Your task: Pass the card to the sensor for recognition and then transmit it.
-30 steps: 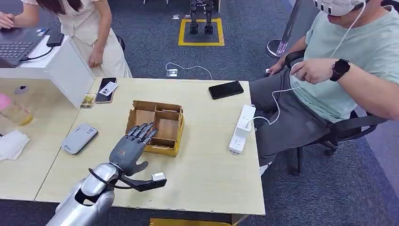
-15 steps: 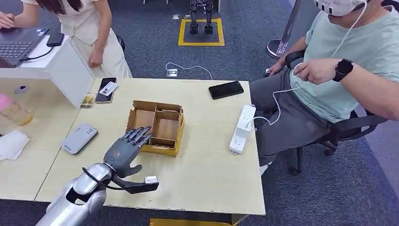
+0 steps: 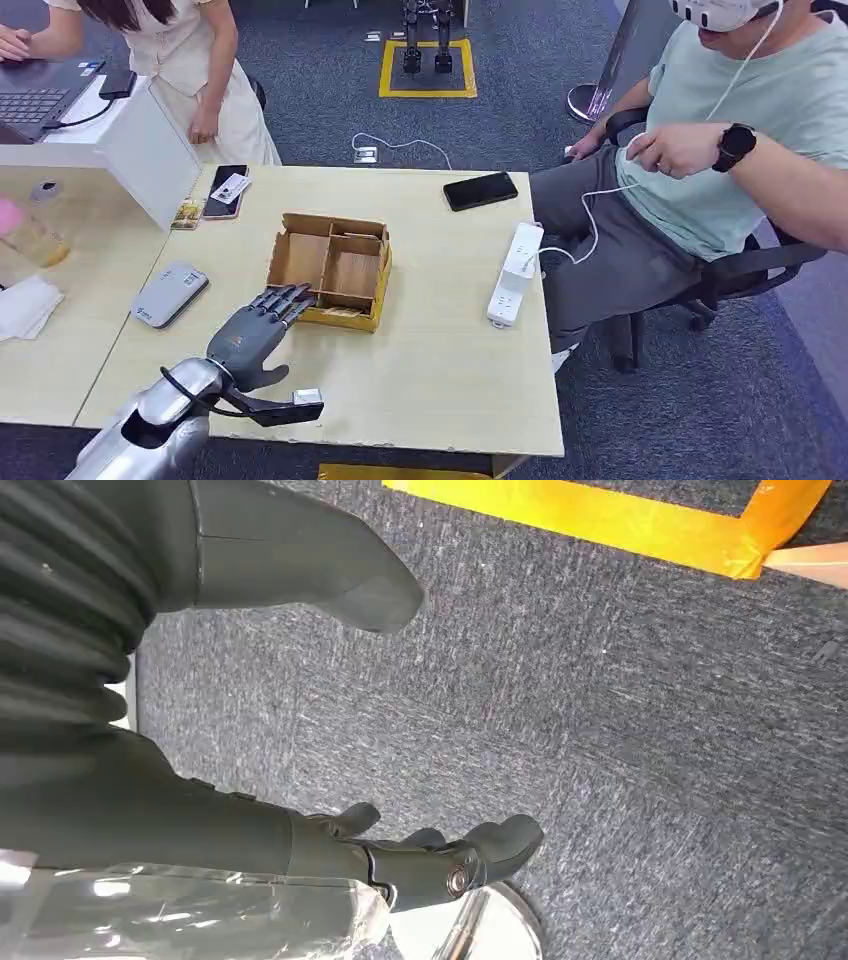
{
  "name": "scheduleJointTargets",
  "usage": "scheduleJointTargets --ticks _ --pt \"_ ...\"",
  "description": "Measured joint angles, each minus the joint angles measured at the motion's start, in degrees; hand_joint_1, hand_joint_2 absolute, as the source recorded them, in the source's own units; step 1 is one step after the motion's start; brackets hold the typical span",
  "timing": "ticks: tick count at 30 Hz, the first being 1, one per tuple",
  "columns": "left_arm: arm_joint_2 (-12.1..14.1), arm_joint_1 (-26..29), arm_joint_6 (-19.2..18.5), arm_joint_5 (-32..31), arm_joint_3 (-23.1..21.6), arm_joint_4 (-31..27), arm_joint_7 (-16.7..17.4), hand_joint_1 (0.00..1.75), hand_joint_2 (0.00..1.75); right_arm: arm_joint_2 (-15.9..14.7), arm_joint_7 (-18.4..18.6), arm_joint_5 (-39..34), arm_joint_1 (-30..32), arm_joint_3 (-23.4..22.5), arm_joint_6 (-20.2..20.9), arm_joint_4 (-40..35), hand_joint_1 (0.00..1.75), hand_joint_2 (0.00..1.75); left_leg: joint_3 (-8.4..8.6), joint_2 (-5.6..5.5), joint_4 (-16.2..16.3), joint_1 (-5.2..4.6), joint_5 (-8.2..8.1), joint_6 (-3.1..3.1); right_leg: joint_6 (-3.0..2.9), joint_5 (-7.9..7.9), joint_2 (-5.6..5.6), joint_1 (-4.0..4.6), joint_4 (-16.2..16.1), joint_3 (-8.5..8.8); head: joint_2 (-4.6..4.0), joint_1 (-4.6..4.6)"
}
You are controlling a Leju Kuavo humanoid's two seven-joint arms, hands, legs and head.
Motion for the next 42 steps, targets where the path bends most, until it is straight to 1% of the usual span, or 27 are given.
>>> scheduleJointTargets --ticks 8,11,17,21,30,37,42 --pt "1.25 0.3 -0.26 0.88 -0.02 -1.25 0.11 0.0 1.75 0.0 -0.07 0.0 -0.01 -0.26 0.02 0.0 0.0 1.75 0.0 0.0 0.0 0.0 0.0 0.0 0.0 0.0 0.0 0.0 0.0 0.0 0.0 0.02" --pt "1.68 0.56 -0.7 2.73 -0.04 -2.03 -0.24 0.0 1.75 0.0 -0.11 0.0 -0.01 -0.31 0.02 0.0 0.0 1.75 0.0 0.0 0.0 0.0 0.0 0.0 0.0 -0.01 0.0 0.01 0.0 0.0 0.0 0.02" --pt "2.51 1.42 -1.73 8.66 -0.02 -4.13 -2.17 0.0 1.75 0.0 -0.31 0.0 -0.02 -0.35 0.0 -0.02 0.0 1.75 0.0 0.0 -0.01 0.01 0.0 0.0 -0.01 -0.01 0.0 0.01 0.0 0.0 0.0 0.0" --pt "2.88 1.93 -1.75 9.86 -0.02 -5.88 -2.29 0.0 1.75 0.0 -0.39 0.0 -0.02 -0.39 -0.02 -0.02 0.0 1.75 0.0 0.0 -0.01 0.0 0.0 0.0 -0.01 -0.01 -0.01 0.0 0.0 0.0 0.0 0.0" --pt "2.47 2.0 -1.49 8.78 -0.15 -6.64 -2.05 0.0 1.75 0.0 -0.39 0.0 -0.03 -0.39 -0.04 -0.02 0.0 1.75 0.01 0.0 0.0 0.0 0.0 0.0 -0.01 -0.01 0.0 0.0 0.0 -0.01 0.0 0.0" --pt "1.16 0.24 -1.35 8.35 -1.75 -6.1 -1.7 0.0 1.75 0.0 -0.22 0.0 -0.05 -0.42 -0.04 -0.02 0.0 1.75 0.0 0.0 0.0 0.0 0.0 0.0 -0.01 -0.01 0.0 0.0 0.0 0.0 0.0 0.0" --pt "-0.27 -0.27 0.11 6.8 -2.93 -5.16 -0.42 0.0 1.75 0.0 -0.24 0.0 -0.08 -0.46 -0.04 -0.02 0.0 1.75 0.0 0.0 0.0 0.0 0.0 0.0 -0.01 -0.01 0.0 0.0 0.0 -0.01 0.0 0.0"
